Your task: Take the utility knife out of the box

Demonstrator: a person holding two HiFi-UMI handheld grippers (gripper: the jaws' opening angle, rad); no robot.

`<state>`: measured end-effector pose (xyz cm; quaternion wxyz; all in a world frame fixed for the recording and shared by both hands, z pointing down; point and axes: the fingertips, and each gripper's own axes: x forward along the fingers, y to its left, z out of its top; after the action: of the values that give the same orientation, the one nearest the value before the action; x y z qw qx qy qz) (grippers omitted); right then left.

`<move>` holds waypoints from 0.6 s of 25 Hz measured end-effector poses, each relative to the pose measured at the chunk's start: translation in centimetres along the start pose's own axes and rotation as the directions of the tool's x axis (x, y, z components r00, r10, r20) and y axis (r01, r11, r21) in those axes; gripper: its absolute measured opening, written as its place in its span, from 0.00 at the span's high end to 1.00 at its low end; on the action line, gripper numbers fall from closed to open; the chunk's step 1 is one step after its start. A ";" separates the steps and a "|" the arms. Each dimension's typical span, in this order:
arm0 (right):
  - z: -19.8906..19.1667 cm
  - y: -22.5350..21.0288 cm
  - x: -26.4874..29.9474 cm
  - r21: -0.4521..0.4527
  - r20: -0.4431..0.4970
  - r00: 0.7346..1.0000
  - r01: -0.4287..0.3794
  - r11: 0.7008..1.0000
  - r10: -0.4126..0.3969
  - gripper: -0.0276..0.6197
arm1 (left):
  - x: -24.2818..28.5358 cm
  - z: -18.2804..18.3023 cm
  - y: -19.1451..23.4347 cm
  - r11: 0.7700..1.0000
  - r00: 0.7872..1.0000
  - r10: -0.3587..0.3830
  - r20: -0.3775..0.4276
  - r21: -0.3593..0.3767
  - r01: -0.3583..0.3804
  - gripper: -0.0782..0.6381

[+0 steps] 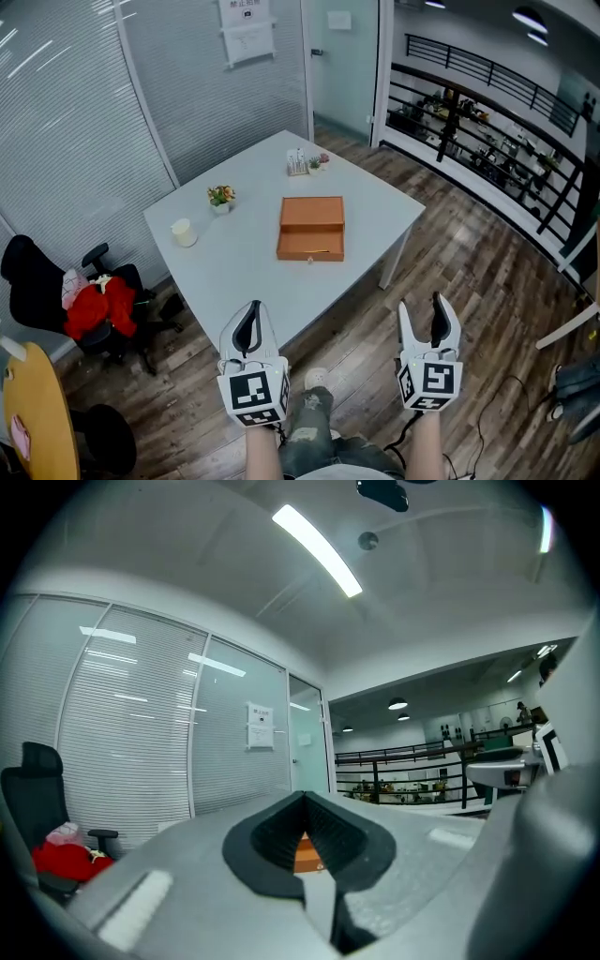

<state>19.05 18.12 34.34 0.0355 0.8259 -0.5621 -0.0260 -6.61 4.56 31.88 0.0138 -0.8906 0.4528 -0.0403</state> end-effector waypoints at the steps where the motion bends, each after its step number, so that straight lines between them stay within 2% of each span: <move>1: -0.2 0.0 0.7 -0.003 -0.002 1.000 -0.002 1.000 0.002 0.50 | 0.8 -0.2 0.1 1.000 1.000 -0.002 -0.004 -0.002 0.002 0.89; 8: -0.9 -0.2 7.9 -0.008 -0.009 1.000 0.004 1.000 -0.004 0.52 | 8.2 -0.7 1.2 1.000 1.000 -0.020 -0.006 -0.006 0.020 0.89; 15: 0.0 0.1 16.5 -0.023 0.002 1.000 0.009 1.000 -0.009 0.52 | 17.2 0.3 3.7 1.000 1.000 -0.024 0.006 -0.014 0.024 0.89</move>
<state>24.97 2.74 34.28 0.0447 0.8280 -0.5579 -0.0333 0.50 -11.53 32.39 0.0084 -0.8961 0.4425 -0.0349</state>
